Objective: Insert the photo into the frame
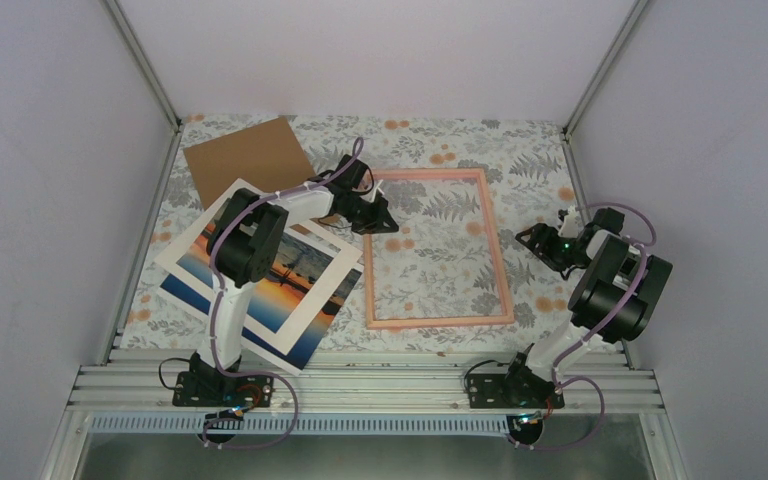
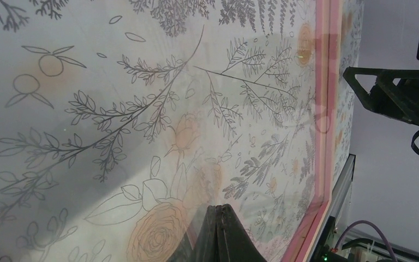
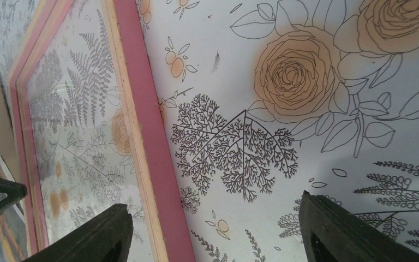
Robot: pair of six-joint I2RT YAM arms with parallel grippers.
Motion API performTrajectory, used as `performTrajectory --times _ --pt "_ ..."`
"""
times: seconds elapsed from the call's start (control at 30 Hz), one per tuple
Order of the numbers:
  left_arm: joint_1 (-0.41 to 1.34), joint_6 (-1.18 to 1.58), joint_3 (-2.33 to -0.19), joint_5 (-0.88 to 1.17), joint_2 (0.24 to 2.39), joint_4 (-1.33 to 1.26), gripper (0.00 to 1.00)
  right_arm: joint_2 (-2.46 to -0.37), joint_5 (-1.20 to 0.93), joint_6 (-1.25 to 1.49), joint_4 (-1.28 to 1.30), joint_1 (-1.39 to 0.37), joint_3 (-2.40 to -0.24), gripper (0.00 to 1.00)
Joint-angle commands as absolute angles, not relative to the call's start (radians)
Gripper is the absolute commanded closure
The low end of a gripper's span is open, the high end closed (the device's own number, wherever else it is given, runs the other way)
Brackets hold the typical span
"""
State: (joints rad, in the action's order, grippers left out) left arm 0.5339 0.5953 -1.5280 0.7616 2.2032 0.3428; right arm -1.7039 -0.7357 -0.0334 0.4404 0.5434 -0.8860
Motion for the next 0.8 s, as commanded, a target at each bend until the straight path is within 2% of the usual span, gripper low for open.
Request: performTrajectory --times 0.0,0.3,0.77 --pt "0.531 0.605 -1.556 0.814 2.161 0.372 0.98 -1.672 -0.721 -0.031 0.418 0.538 -0.871 0.24" --pt "0.522 0.706 -1.543 0.918 2.150 0.294 0.98 -1.672 -0.716 -0.030 0.417 0.538 -0.869 0.24" --pt "0.515 0.736 -1.475 0.906 2.125 0.303 0.98 -1.672 -0.715 -0.025 0.409 0.538 -0.864 0.24"
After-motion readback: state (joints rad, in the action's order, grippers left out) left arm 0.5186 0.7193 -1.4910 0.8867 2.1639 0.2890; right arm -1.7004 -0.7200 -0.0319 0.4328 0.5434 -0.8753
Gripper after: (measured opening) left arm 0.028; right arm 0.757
